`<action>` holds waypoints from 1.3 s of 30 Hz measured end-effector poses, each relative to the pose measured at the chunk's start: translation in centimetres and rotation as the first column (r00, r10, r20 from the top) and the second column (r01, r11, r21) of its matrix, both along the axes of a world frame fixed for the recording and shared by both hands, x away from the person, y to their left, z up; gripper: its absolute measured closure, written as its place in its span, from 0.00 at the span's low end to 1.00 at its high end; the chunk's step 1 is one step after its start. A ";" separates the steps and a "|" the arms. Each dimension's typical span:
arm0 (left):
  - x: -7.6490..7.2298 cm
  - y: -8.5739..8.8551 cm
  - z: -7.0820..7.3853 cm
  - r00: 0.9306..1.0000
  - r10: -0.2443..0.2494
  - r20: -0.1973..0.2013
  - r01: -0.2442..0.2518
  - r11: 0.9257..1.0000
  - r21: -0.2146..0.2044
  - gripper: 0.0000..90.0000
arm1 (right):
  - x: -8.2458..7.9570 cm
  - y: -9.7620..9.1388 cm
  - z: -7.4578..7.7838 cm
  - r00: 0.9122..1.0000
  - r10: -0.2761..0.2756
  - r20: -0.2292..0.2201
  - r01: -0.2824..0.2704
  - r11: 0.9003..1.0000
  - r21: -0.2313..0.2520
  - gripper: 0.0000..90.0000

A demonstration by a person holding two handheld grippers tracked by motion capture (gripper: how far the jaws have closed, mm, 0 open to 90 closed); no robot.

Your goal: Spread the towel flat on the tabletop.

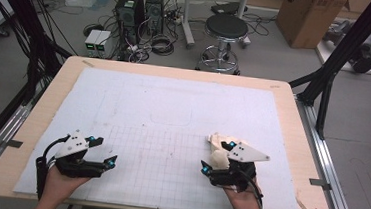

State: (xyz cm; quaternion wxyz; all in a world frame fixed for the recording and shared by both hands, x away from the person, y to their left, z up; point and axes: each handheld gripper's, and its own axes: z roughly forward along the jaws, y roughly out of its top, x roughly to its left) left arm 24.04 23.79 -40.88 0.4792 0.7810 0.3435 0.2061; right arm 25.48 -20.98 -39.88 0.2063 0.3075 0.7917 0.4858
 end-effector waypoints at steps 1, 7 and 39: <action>0.0 0.0 0.0 1.000 -0.001 -0.001 0.001 1.000 -0.001 0.25 | 0.0 -0.3 0.2 1.000 -0.003 0.001 0.003 1.000 0.006 0.11; -0.1 0.2 0.1 1.000 0.004 0.002 -0.004 1.000 -0.003 0.25 | -0.1 -1.9 0.7 1.000 -0.031 0.006 0.031 0.999 0.026 0.11; 0.3 0.4 -0.1 1.000 0.020 -0.008 -0.020 1.000 -0.004 0.25 | 1.3 -7.0 -1.9 0.986 -0.116 -0.119 0.117 0.993 0.005 0.17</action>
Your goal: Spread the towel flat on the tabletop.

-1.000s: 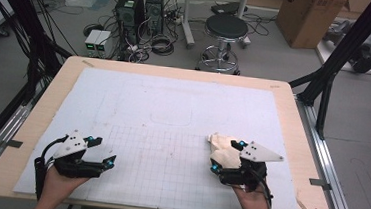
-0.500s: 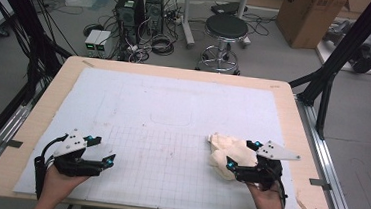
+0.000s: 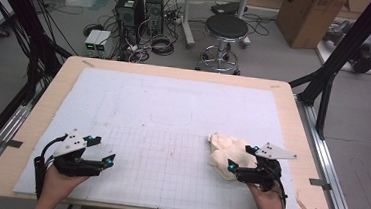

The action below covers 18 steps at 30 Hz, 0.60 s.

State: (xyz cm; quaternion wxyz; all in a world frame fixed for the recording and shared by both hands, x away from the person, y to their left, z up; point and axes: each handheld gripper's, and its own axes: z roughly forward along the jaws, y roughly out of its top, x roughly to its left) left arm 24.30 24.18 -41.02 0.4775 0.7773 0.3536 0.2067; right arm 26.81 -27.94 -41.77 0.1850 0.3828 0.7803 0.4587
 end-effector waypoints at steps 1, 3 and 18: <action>0.0 -0.1 0.0 1.000 -0.001 -0.003 0.001 1.000 -0.002 0.25 | 0.1 0.0 -0.1 1.000 0.001 -0.011 -0.001 1.000 -0.005 0.18; 0.0 -0.1 0.0 1.000 -0.004 -0.002 0.004 1.000 0.007 0.25 | 0.2 0.0 -0.3 1.000 0.004 -0.027 -0.004 1.000 0.004 0.19; 0.1 -0.3 -0.2 1.000 -0.007 -0.007 0.007 1.000 0.014 0.25 | 1.6 0.9 -2.2 0.992 0.018 -0.127 -0.031 0.994 -0.102 0.49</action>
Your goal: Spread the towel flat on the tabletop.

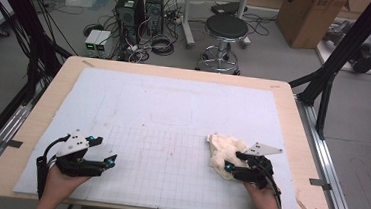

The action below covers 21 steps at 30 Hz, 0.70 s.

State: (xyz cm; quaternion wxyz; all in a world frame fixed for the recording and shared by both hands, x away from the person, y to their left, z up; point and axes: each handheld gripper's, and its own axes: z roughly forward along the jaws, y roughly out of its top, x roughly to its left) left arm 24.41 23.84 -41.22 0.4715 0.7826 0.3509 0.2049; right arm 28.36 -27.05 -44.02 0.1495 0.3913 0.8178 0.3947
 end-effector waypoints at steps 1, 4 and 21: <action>0.0 0.0 0.0 1.000 0.004 0.000 -0.004 1.000 -0.001 0.25 | 0.0 0.1 0.0 1.000 0.003 -0.006 -0.003 1.000 0.000 0.53; 0.0 -0.1 -0.1 1.000 0.002 -0.003 -0.002 1.000 -0.001 0.25 | 0.1 0.0 -0.1 0.999 -0.021 -0.040 0.023 0.999 0.032 0.61; 0.1 0.1 -0.2 1.000 -0.001 -0.001 0.001 1.000 -0.003 0.25 | 0.1 -1.1 1.1 0.996 -0.046 -0.082 0.057 0.989 0.133 0.89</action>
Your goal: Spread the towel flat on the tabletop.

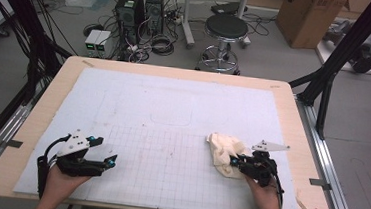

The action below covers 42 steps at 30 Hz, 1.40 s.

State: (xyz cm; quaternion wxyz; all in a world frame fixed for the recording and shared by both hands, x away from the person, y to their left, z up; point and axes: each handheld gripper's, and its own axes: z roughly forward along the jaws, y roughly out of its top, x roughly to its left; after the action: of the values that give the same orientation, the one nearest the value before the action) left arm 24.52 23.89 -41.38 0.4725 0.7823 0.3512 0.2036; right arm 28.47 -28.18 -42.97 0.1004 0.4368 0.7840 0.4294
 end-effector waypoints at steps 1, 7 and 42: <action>0.0 0.0 0.0 1.000 0.000 0.000 0.000 1.000 0.000 0.25 | -0.2 -0.1 0.6 1.000 -0.004 0.014 0.003 0.999 0.033 0.89; 0.0 0.1 0.0 1.000 0.008 0.001 -0.008 1.000 -0.009 0.25 | -0.4 1.2 2.2 0.997 0.044 0.056 -0.046 0.998 0.040 0.89; 0.2 1.0 0.0 0.999 0.040 0.006 -0.039 0.999 -0.033 0.25 | 2.5 19.3 9.1 0.910 0.376 0.174 -0.394 0.915 0.083 0.89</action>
State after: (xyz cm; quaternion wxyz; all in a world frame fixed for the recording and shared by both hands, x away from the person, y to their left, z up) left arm 24.76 24.89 -41.33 0.4823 0.7666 0.3682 0.2099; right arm 30.98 -8.83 -33.87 0.0485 0.2439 0.8184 0.5181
